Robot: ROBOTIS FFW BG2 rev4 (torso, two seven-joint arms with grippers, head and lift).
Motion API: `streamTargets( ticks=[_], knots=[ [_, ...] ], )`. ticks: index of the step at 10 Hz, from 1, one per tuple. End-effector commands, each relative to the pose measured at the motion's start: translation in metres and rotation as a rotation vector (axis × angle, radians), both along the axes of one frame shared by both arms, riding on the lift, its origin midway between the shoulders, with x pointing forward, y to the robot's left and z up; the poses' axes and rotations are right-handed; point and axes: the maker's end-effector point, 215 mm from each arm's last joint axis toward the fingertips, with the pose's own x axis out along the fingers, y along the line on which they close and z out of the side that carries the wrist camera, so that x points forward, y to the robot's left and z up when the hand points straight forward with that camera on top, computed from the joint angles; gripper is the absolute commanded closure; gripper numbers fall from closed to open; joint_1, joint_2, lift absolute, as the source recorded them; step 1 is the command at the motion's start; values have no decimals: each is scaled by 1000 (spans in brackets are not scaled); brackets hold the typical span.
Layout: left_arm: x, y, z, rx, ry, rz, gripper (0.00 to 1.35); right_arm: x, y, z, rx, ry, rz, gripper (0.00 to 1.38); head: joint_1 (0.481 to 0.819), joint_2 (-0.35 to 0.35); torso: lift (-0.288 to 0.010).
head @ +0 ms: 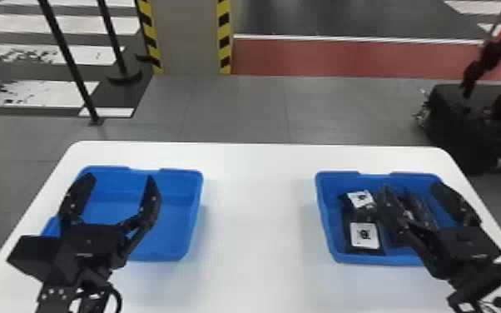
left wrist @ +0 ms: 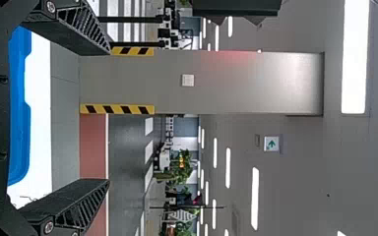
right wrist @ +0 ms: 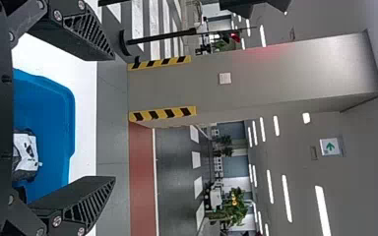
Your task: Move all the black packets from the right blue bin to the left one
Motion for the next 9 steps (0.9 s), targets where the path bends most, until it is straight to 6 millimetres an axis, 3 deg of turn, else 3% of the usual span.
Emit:
streamTargets(
  ticks=[1,7,8,9],
  knots=[
    [0,-1,0,-3,0,0,98,1,0,-1,-3,1,0,157,695,4,-110],
    [3,-3,-4,-12,17,-5,98,3,-2,5,-12,-21,-5,159,695,1,-110],
    [3,-3,-5,-14,19,-7,98,8,-7,0,-13,-13,-22,159,695,0,-110],
    [3,-5,-7,-16,26,-14,98,19,-24,-20,-29,25,-55,159,695,-4,-110]
  ],
)
